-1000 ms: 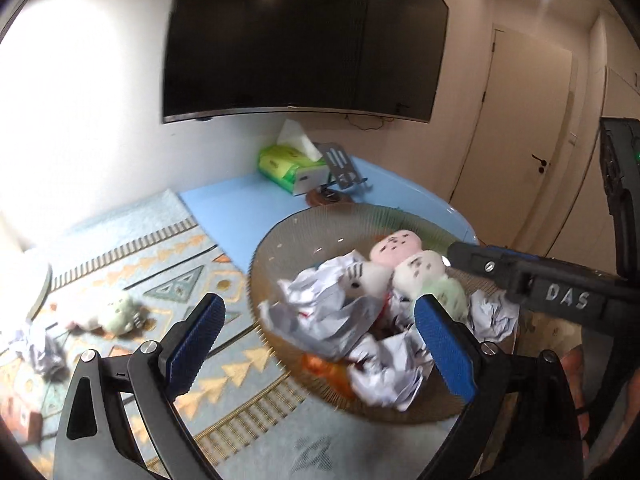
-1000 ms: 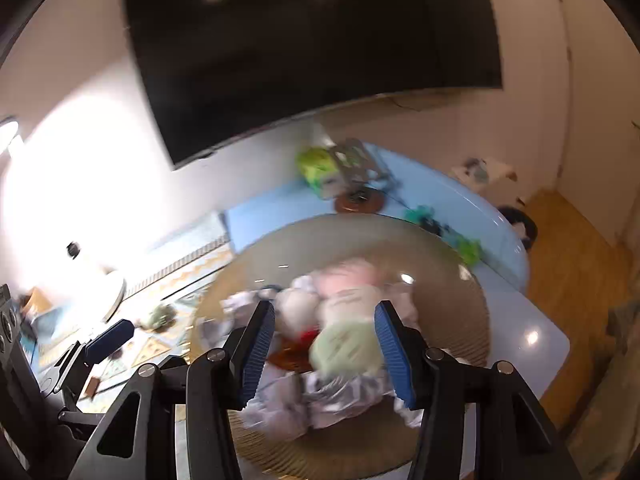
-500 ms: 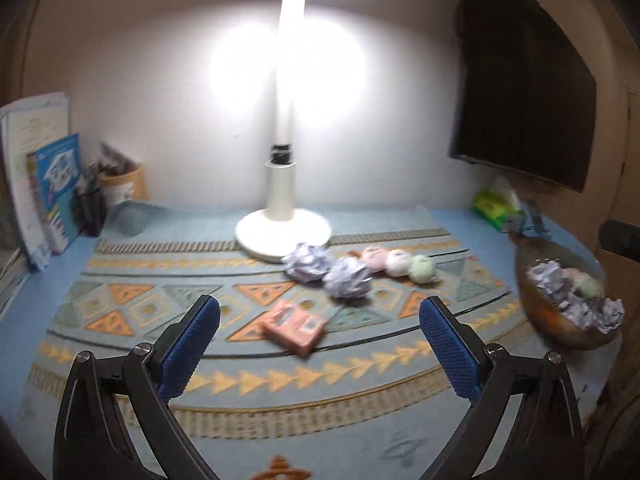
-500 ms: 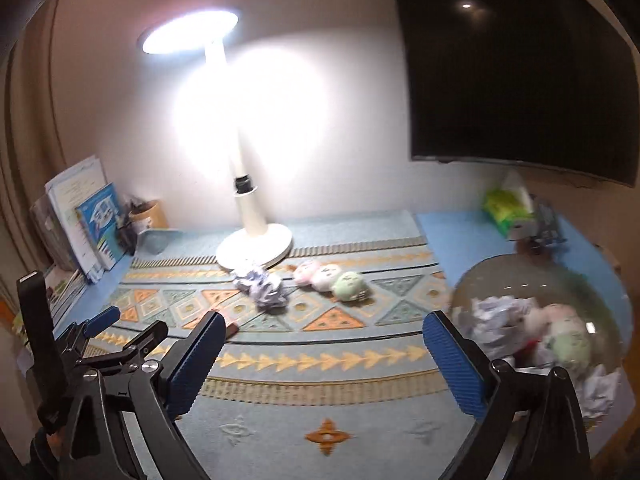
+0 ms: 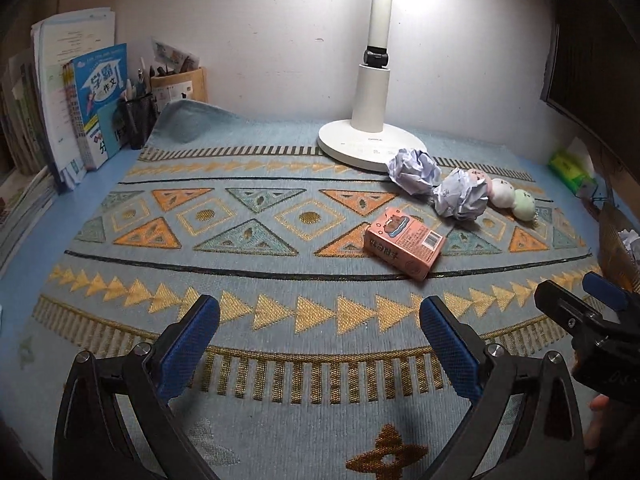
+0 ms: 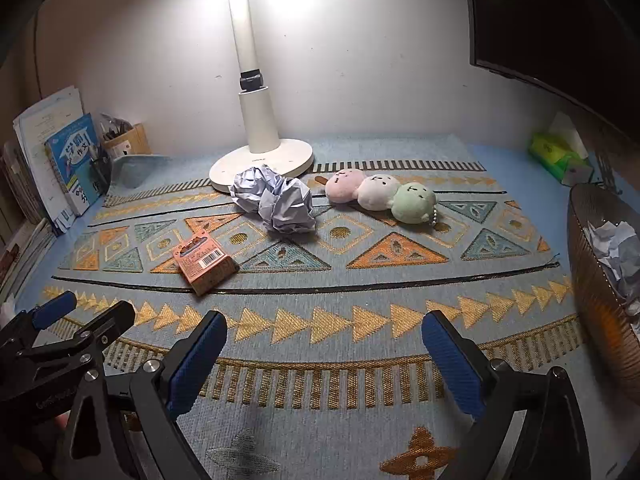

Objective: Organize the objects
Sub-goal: 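Move both grippers back over the rug toward the snack box and paper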

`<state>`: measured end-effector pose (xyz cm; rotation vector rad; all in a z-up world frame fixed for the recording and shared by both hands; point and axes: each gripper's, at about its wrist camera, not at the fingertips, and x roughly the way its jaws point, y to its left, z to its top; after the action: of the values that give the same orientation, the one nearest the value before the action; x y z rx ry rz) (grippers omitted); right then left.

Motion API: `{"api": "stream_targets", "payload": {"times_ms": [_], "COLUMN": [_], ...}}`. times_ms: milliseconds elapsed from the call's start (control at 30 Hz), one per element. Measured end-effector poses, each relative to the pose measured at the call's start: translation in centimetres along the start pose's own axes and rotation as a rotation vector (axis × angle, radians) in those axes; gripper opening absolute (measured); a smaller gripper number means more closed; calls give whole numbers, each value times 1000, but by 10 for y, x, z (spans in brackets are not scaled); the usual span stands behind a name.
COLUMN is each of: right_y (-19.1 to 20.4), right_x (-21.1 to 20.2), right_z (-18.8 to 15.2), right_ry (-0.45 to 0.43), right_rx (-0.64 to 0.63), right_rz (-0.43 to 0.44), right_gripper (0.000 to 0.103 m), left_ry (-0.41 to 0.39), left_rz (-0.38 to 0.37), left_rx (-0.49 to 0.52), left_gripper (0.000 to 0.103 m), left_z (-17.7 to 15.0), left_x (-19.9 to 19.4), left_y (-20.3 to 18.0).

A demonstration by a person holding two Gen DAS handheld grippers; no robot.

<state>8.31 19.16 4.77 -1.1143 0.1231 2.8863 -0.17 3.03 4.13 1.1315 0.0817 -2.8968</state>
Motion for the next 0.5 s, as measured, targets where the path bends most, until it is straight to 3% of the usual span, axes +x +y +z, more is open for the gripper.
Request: {"api": "stream_targets", "payload": {"times_ms": [100, 500], "right_y": [6, 11], "right_x": [3, -3], "right_z": [0, -4], "right_ry": [14, -14], "right_rx": [-33, -55], "right_rz": [-26, -58], "right_gripper": [98, 103], "left_ry": [-16, -30], "left_rz": [28, 5], "left_rx": [21, 33], "left_gripper": [100, 102], "left_z": [-1, -1], "left_x": [-3, -6], "left_y": [-4, -4]}}
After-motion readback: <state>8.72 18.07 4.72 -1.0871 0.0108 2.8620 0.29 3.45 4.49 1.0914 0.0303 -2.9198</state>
